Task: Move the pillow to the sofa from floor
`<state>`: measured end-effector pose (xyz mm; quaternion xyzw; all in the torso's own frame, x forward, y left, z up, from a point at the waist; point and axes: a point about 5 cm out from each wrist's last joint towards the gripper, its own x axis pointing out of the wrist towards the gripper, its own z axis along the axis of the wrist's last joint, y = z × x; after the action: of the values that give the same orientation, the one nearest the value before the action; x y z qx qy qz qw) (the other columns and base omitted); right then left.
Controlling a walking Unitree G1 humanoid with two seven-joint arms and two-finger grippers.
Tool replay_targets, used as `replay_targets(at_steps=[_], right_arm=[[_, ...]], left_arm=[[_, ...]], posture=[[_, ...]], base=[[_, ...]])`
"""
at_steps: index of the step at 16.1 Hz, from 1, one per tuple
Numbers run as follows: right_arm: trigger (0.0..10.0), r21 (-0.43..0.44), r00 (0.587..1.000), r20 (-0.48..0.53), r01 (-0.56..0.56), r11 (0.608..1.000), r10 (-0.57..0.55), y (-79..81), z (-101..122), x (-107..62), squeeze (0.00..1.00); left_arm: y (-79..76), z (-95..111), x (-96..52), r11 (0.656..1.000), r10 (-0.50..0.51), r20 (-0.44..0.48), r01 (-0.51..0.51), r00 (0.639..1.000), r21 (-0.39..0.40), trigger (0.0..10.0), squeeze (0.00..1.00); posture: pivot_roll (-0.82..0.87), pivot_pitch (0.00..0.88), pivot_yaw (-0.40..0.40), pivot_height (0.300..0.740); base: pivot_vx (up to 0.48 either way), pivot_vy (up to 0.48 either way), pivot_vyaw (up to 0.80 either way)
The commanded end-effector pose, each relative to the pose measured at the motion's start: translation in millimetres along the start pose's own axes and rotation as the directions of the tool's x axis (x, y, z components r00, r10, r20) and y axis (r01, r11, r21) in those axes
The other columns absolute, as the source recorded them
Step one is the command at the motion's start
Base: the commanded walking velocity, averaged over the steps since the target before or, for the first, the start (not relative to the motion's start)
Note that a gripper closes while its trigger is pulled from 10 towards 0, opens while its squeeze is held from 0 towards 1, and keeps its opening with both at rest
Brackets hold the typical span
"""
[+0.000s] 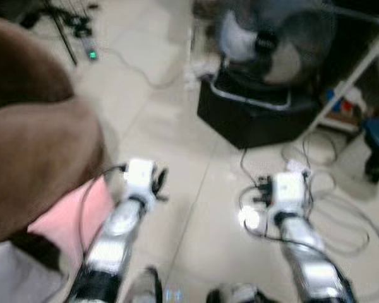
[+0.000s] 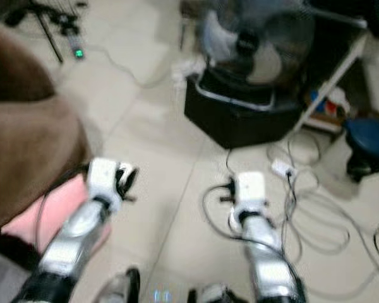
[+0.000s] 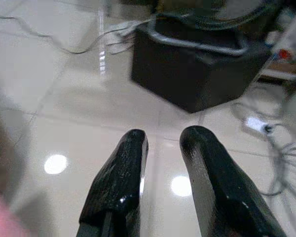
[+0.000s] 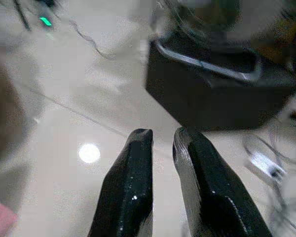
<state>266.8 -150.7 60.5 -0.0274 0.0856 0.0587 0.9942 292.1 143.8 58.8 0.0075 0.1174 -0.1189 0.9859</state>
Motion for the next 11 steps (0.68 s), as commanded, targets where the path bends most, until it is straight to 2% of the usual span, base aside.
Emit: replay_targets(at_steps=[1, 7, 11], right_arm=[[10.0, -0.01, 1.0, -0.021, 0.02, 1.0, -0.02, -7.7, -5.1, -3.7, 0.6], [10.0, -0.017, 1.0, -0.029, 0.005, 1.0, -0.006, -6.5, -7.0, -4.4, 0.67], [10.0, 0.003, 0.999, -0.032, 0.002, 1.0, -0.002, -5.6, -8.4, -4.9, 0.67]], left_arm=[[-5.4, -2.4, -0.5, 1.0, -0.009, -0.006, 0.009, 1.0, -0.011, 10.0, 0.0], [-6.0, -3.7, -0.4, 1.0, -0.009, -0.013, 0.009, 1.0, -0.016, 10.0, 0.0], [-6.4, -3.8, -0.2, 1.0, -0.004, -0.015, 0.004, 1.0, 0.003, 10.0, 0.0]], posture=[[-0.1, 0.187, -0.071, 0.74], [-0.1, 0.185, -0.077, 0.74], [-0.1, 0.183, -0.078, 0.74]], base=[[0.0, 0.0, 0.76], [0.0, 0.0, 0.76], [0.0, 0.0, 0.75]])
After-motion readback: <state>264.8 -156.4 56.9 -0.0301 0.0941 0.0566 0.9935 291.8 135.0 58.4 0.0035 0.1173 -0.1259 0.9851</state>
